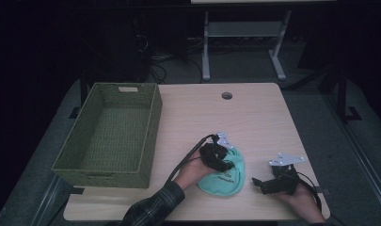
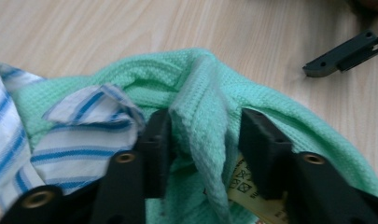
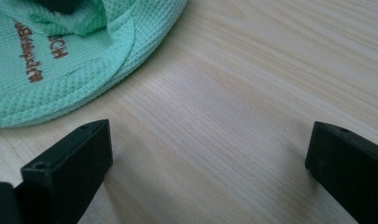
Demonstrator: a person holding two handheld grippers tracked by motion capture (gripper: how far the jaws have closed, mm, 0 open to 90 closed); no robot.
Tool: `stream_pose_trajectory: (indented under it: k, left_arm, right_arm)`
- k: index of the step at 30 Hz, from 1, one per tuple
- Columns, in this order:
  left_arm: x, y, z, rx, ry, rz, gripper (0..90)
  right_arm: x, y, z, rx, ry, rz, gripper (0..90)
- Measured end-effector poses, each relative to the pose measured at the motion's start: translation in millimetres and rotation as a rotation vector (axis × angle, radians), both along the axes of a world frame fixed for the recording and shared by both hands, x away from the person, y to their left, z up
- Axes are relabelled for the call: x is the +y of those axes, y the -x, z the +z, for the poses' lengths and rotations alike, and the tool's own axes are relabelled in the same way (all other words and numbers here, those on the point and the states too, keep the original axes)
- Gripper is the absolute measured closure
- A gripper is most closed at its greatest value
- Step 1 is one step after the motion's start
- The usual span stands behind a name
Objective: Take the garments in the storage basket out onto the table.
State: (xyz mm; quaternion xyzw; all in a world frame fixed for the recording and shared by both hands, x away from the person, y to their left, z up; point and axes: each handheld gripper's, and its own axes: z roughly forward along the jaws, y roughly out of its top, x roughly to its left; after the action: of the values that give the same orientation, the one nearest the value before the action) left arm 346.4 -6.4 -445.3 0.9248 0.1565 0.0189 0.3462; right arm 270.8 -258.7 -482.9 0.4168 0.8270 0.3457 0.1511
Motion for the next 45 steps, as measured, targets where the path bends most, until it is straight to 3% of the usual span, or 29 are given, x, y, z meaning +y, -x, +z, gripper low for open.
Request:
stream_pose_trajectory:
  k: [4, 6, 11, 14, 16, 19, 22, 27, 35, 38, 41, 45]
  left_arm:
    - [5.7, 1.6, 11.3, -0.015, 0.033, 0.012, 44.7]
    - [10.1, 0.9, 16.6, -0.026, 0.03, 0.007, 43.3]
    - [23.9, 4.5, 27.4, -0.009, 0.08, 0.025, 43.0]
    - [33.5, 8.8, 30.4, 0.021, 0.083, 0.03, 45.9]
    - [41.7, 14.4, 31.1, 0.029, 0.081, 0.027, 54.4]
    - [48.2, 19.4, 31.0, 0.022, 0.079, 0.024, 61.0]
    - [60.4, 29.4, 27.7, 0.035, 0.087, 0.032, 73.9]
    - [69.2, 41.6, 21.0, 0.039, 0.079, 0.038, 86.5]
    - [79.5, 52.5, 1.6, 0.065, 0.05, 0.067, 89.4]
    - [78.3, 55.0, -4.9, 0.057, 0.019, 0.058, 89.3]
    - [75.9, 54.9, -11.3, 0.043, -0.04, 0.043, 89.3]
    - [75.4, 54.3, -13.5, 0.063, -0.028, 0.054, 89.2]
  right_arm:
    - [0.0, -0.1, 0.0, -0.001, 0.0, 0.001, 0.2]
    - [0.0, -0.1, 0.0, -0.001, 0.0, 0.0, 0.2]
    - [0.0, -0.1, -0.1, -0.001, 0.0, 0.0, 0.2]
    - [0.0, -0.1, 0.0, -0.001, 0.0, 0.0, 0.2]
    - [0.0, 0.0, 0.0, 0.0, 0.0, 0.0, 0.2]
    - [0.0, 0.0, 0.0, 0.0, -0.001, 0.0, 0.2]
    - [0.1, 0.0, 0.0, 0.001, -0.001, 0.0, 0.2]
    - [0.0, 0.0, 0.0, 0.0, 0.0, 0.0, 0.2]
    - [0.0, 0.0, 0.0, 0.0, 0.0, 0.001, 0.2]
    - [0.0, 0.0, 0.0, 0.0, 0.0, 0.001, 0.2]
    - [0.1, -0.1, 0.0, 0.001, 0.0, -0.001, 0.1]
    - [-0.2, -1.0, -0.1, -0.006, 0.004, 0.001, 0.1]
